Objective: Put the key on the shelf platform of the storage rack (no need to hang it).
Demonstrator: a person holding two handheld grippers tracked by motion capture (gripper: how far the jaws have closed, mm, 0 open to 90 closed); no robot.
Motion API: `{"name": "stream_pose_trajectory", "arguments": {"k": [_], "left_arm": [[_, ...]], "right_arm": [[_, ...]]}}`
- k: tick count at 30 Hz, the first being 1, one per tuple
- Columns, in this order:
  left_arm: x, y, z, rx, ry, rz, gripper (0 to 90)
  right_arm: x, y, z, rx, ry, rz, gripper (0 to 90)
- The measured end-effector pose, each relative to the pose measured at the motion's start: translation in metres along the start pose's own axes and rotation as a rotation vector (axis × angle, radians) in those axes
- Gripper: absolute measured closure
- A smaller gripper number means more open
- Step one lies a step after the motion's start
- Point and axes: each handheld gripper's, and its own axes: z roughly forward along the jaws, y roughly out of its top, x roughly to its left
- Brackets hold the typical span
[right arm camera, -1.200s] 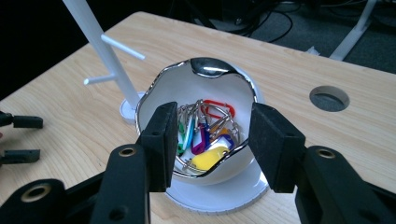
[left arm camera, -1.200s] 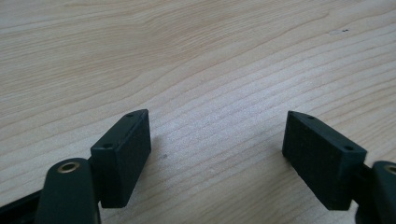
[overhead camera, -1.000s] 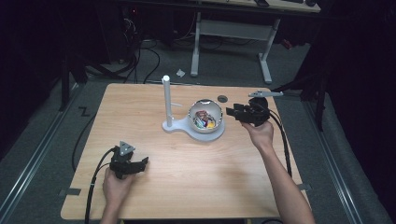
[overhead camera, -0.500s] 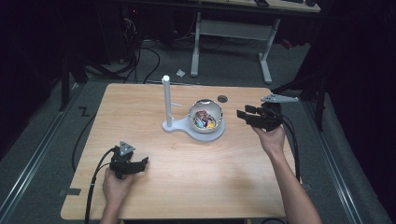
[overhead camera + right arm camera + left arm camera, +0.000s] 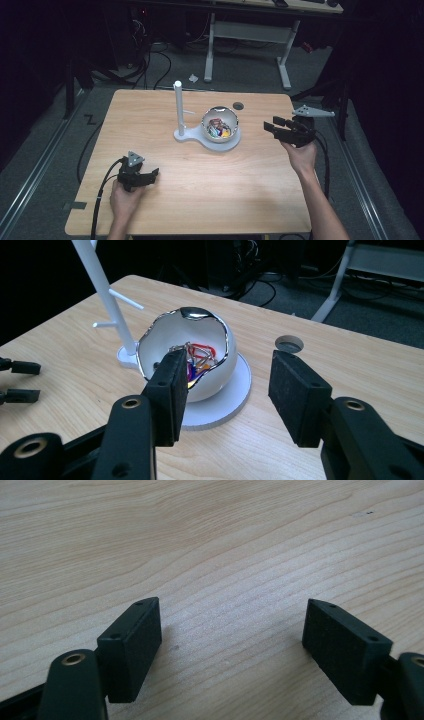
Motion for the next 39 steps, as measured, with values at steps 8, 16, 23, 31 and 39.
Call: {"name": "stream_pose_trajectory", "arguments": {"k": [8, 16, 23, 31, 39], "left_arm": [[0.0, 0.0, 0.0, 0.0, 0.0, 0.0, 24.1], [0.0, 0.0, 0.0, 0.0, 0.001, 0.0, 24.1], [0.0, 0.0, 0.0, 0.0, 0.001, -0.001, 24.1], [0.0, 0.0, 0.0, 0.0, 0.001, -0.001, 24.1], [0.0, 0.0, 0.0, 0.0, 0.001, 0.0, 24.1]], "right_arm": [[0.002, -0.012, -0.009, -0.001, -0.006, 0.003, 50.7], [0.007, -0.015, -0.022, -0.024, -0.012, -0.002, 50.8], [0.011, -0.023, -0.028, -0.028, -0.015, 0.012, 50.9], [0.011, -0.04, -0.037, -0.033, -0.035, 0.025, 51.2], [0.01, -0.057, -0.042, -0.039, -0.052, 0.048, 51.2]]}}
